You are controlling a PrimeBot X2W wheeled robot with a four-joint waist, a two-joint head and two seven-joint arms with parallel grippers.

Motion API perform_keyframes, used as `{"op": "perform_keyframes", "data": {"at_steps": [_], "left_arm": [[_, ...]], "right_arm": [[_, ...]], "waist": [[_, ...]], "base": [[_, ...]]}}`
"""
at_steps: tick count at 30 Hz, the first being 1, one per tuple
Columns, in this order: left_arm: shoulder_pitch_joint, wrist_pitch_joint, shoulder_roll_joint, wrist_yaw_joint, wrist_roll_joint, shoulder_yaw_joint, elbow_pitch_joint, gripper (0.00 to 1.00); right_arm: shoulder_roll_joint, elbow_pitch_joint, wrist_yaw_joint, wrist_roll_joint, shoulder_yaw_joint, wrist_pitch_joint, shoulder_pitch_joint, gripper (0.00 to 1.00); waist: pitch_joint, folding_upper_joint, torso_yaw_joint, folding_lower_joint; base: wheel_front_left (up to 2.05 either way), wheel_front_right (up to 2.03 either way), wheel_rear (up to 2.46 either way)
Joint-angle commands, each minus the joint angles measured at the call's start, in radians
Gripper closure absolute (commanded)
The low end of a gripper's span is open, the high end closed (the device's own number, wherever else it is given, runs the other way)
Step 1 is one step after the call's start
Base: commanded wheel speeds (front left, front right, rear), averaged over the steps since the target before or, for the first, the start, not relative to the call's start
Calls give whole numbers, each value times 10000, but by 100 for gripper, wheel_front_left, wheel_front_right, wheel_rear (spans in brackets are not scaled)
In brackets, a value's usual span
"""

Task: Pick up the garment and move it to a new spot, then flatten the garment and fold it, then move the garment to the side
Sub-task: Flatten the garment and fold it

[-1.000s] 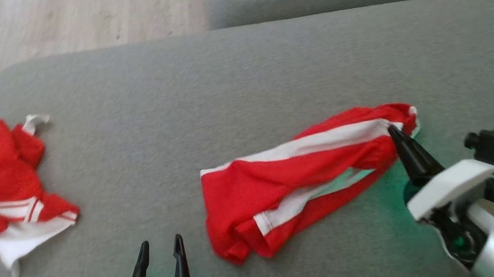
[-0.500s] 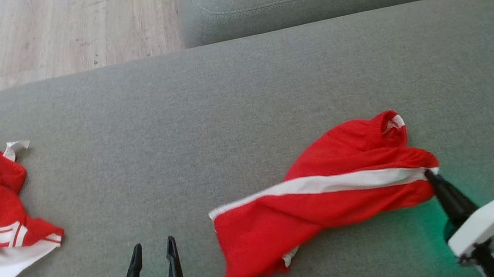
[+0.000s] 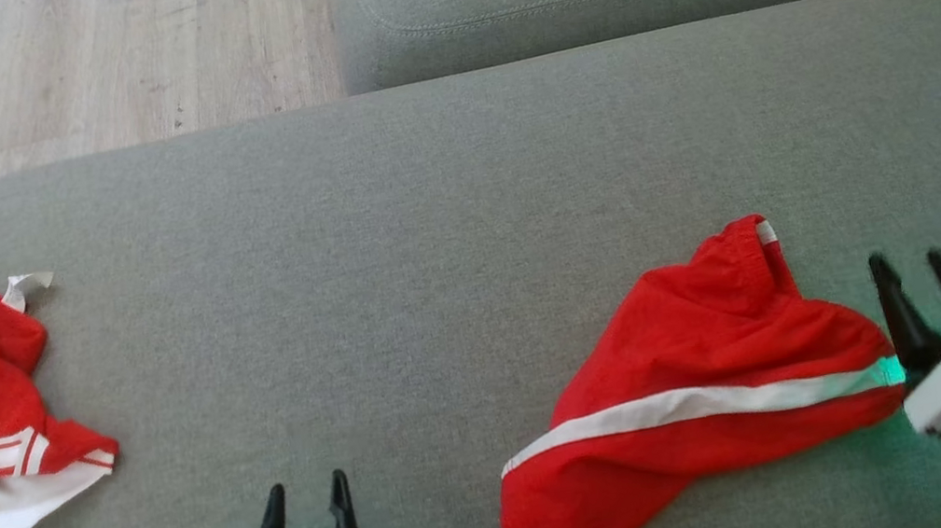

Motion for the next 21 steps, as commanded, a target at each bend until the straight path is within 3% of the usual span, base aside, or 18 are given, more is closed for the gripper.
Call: {"op": "perform_keyframes", "data": {"at_steps": [1,3,8,13,21], "left_arm": [[-387,-53,1,-80,-192,96,-276,0],[-493,-53,1,-273,-638,-389,-279,0],[-902,-53,1,-478,-1751,-2009,240,0],[-1709,-53,1,-489,-3025,-4121,750,0],[-2680,-53,100,-491,-3656,-5337,1976,0]], "right_arm": [[178,-441,-6,-925,-643,-116,-93,0],[883,-877,-6,-2208,-1549,-117,290,0],[1615,-1209,-6,-3231,-1995,-117,649,0],[1820,-1267,-6,-3573,-1915,-117,616,0],[1839,-1279,-6,-3678,-1658,-118,338,0]], "waist": [[16,0,-4,0],[60,0,-19,0],[131,0,-82,0],[287,0,-205,0],[605,0,-532,0]], "base": [[0,0,0],[0,0,0],[0,0,0],[0,0,0],[0,0,0]]}}
